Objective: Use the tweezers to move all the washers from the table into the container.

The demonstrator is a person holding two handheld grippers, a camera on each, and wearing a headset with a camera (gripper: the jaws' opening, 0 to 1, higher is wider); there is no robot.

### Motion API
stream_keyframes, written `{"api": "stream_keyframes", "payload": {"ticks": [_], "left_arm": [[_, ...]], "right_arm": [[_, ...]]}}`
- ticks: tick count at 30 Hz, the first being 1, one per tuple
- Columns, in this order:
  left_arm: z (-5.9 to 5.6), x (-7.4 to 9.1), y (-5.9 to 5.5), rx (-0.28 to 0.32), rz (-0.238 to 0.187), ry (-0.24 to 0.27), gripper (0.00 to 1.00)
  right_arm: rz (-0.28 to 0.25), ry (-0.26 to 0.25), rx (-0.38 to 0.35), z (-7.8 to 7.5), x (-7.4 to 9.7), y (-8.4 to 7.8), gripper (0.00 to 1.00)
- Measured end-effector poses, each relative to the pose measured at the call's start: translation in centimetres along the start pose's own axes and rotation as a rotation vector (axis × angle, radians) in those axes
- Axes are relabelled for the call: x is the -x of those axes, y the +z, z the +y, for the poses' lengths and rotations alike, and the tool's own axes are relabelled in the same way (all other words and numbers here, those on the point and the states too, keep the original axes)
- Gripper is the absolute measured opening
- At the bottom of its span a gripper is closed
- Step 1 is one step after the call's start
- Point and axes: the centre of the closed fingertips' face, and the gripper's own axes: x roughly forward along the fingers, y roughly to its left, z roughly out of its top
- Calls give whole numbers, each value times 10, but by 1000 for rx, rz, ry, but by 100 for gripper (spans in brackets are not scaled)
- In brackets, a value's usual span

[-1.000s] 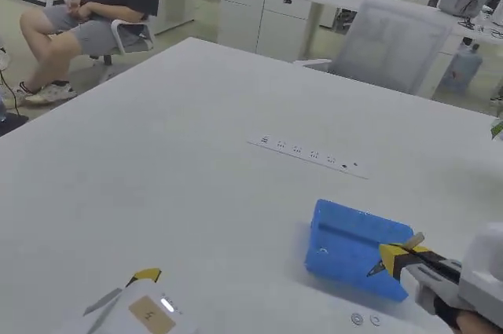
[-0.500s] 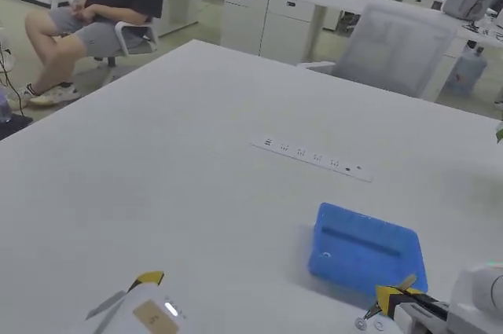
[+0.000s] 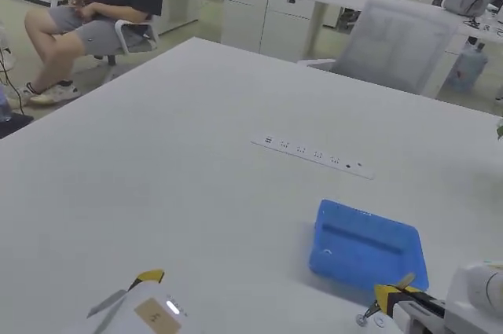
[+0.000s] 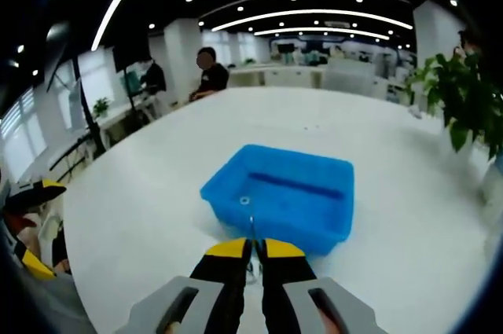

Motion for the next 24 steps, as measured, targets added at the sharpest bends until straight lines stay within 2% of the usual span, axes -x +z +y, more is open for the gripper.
{"api": "stream_keyframes", "payload": {"ticks": [5,17,20,24], "left_arm": [[0,0,1,1,-3,-1,96],[0,1,1,2,-6,-1,96],[0,1,1,1,-4,-1,96],[0,0,1,-1,-3,-2,96]], "right_arm": [[-12,-1,-18,-1,-1,1,2],[-3,4,-48,2,0,-1,3],[-4,3,-45,2,-1,-1,3],[-4,5,4,5,-3,0,2]]}}
